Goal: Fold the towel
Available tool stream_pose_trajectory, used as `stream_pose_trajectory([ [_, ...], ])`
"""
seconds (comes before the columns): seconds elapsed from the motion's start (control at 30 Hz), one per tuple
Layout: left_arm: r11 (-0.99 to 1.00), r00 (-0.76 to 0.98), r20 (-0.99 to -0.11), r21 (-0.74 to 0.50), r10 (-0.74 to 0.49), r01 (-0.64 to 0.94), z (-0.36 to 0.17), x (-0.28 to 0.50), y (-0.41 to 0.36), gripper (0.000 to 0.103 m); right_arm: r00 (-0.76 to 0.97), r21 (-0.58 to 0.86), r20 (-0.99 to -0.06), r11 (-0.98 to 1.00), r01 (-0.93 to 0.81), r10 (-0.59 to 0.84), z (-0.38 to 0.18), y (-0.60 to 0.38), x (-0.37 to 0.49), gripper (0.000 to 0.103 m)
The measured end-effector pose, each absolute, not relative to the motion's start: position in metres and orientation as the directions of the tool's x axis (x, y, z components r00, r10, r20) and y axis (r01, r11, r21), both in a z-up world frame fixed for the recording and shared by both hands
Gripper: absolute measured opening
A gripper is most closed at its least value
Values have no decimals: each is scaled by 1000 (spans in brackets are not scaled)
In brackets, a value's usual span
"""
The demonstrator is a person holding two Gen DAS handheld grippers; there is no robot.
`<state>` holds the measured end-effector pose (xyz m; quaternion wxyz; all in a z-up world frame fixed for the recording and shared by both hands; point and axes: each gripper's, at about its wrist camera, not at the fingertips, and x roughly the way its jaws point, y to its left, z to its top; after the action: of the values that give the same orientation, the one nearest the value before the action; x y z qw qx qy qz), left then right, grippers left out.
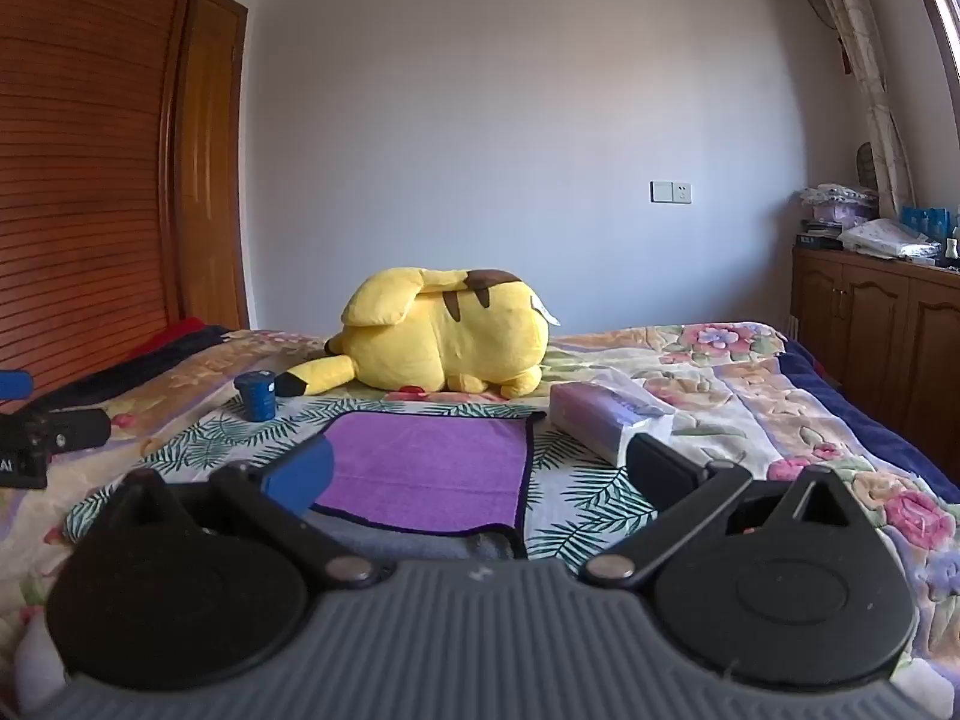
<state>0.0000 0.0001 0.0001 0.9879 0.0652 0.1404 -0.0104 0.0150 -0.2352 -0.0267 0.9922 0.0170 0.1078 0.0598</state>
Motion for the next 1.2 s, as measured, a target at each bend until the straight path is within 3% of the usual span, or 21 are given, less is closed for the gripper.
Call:
stream_pose_trajectory([
  [1.2,990,962,-274,137,0,38,-1,1,-1,103,969,44,-216,992,-115,121,-28,-238,17,103],
])
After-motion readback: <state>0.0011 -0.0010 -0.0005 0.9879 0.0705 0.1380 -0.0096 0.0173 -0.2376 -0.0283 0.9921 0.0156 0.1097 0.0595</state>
